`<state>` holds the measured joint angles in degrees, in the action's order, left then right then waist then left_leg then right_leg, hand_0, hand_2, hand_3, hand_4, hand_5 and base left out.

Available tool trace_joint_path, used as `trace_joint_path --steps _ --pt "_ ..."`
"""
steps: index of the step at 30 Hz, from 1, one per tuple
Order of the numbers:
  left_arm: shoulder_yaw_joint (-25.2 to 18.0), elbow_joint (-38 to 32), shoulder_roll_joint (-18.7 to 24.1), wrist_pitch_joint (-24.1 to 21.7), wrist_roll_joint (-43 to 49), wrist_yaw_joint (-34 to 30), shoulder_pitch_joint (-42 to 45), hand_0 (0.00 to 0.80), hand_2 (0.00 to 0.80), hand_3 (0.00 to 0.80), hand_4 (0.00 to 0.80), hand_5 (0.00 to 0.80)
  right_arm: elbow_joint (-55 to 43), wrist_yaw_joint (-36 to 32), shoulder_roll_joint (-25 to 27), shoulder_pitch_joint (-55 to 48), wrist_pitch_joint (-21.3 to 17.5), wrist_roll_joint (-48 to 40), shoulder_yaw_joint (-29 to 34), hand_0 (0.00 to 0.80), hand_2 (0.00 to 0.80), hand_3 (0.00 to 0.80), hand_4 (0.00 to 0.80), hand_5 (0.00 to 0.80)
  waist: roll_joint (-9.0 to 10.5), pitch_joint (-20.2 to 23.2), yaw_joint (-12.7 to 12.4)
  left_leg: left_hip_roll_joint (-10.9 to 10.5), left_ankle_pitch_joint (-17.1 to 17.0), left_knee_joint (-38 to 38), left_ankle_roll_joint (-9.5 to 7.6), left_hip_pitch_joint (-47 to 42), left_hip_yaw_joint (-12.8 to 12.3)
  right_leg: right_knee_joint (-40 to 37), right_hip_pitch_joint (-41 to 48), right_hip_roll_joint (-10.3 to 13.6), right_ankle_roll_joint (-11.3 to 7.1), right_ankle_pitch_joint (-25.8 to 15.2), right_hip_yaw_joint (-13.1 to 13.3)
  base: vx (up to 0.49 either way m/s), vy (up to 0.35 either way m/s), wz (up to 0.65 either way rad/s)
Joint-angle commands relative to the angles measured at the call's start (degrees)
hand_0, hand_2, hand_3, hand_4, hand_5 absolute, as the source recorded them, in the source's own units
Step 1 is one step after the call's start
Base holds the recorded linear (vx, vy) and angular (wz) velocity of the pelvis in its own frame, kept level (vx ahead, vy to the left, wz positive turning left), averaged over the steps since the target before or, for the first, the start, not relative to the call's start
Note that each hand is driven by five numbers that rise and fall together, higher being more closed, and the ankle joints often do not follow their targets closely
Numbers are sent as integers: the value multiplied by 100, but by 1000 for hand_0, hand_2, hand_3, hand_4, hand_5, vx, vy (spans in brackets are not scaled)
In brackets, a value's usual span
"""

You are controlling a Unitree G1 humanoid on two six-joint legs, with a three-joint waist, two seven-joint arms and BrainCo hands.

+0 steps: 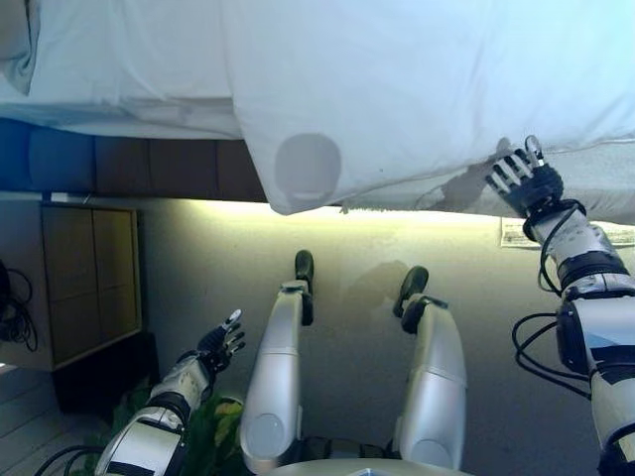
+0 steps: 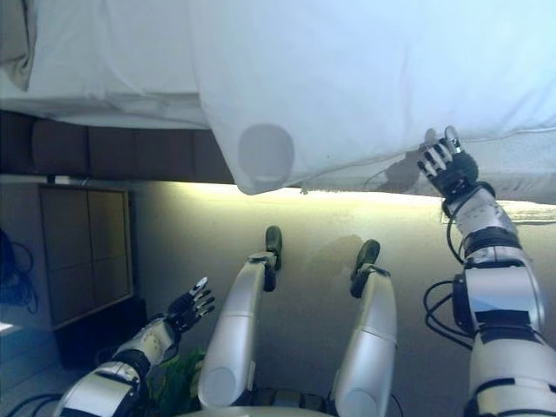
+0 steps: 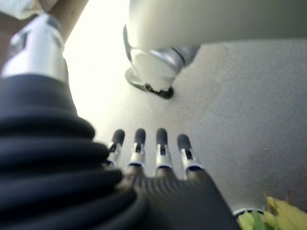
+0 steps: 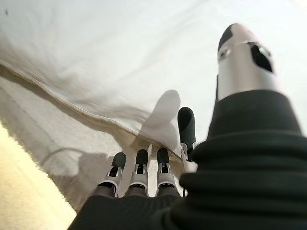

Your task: Make the bed neatly

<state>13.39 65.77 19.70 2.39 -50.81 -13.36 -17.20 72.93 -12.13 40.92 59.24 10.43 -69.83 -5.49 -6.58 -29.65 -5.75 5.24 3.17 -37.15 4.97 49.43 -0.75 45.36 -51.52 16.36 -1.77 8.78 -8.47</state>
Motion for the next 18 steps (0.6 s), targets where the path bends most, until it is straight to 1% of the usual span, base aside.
trace_joint_path --steps 1,6,14,18 --pt "-14 -64 57 -13 -135 38 505 0 0 0 0 0 -28 -40 475 288 30 128 -210 0 0 0 0 0 -219 -12 0 186 480 -455 -195 212 71 124 -185 84 -116 39 296 40 -32 3" --pt "30 -164 96 -27 -157 51 595 0 0 0 0 0 -8 -111 572 500 262 210 -362 0 0 0 0 0 -206 -13 -68 188 383 -397 -186 436 144 231 -435 35 -83 64 299 19 -27 2" --pt "-27 -249 131 -59 -132 -54 806 0 0 0 0 0 -6 -197 636 668 358 238 -475 0 0 0 0 0 -283 -15 -124 197 281 -397 -155 644 212 424 -685 43 -53 128 335 0 0 0" --pt "17 -334 137 -87 -131 -92 888 0 0 0 0 0 -18 -368 686 786 321 239 -508 0 0 0 0 0 -313 -15 -154 199 237 -360 -133 712 228 443 -768 39 -53 137 342 0 0 0"
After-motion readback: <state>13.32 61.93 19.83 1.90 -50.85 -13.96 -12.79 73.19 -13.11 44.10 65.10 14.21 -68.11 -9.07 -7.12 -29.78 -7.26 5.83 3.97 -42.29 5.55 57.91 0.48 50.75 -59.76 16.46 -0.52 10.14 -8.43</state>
